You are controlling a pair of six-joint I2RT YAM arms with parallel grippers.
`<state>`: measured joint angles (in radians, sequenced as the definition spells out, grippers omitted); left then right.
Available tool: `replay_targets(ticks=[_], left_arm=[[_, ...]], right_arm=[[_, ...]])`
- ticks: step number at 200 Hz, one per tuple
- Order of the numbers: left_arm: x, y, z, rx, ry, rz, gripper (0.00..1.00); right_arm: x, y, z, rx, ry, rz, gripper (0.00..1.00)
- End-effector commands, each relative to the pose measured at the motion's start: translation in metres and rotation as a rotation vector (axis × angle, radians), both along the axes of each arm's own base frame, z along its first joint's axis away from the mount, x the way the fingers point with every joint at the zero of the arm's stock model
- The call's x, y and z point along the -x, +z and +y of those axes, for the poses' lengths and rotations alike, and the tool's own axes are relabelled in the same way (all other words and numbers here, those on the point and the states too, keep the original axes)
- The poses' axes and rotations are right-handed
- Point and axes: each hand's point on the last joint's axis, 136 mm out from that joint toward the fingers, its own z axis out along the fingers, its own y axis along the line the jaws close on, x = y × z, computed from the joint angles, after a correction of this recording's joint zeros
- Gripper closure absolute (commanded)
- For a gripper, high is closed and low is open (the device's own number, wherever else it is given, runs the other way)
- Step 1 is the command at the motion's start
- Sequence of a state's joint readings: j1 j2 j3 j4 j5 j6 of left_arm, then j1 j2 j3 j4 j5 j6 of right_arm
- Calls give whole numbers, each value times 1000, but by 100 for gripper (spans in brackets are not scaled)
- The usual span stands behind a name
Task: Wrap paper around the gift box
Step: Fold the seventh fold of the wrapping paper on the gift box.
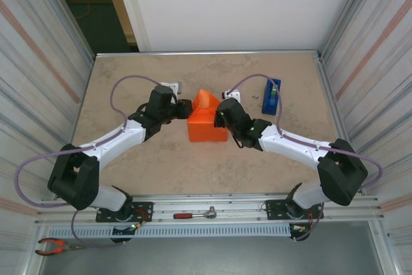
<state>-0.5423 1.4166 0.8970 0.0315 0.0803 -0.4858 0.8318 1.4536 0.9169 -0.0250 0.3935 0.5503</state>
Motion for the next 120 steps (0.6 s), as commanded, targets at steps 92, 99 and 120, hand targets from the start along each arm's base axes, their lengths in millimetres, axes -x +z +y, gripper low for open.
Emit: replay_targets(ticks=[92,99,120], left_arm=[[24,15,-27,-223,-39,-62,78],[25,17,-28,-235,-35,-70,78],[26,17,-29,-247,-30,-62,77]], right_arm=[[75,-107,1,129,150,404,100],[75,-107,1,128,149,405,100],[76,-107,1,126,151,404,100]])
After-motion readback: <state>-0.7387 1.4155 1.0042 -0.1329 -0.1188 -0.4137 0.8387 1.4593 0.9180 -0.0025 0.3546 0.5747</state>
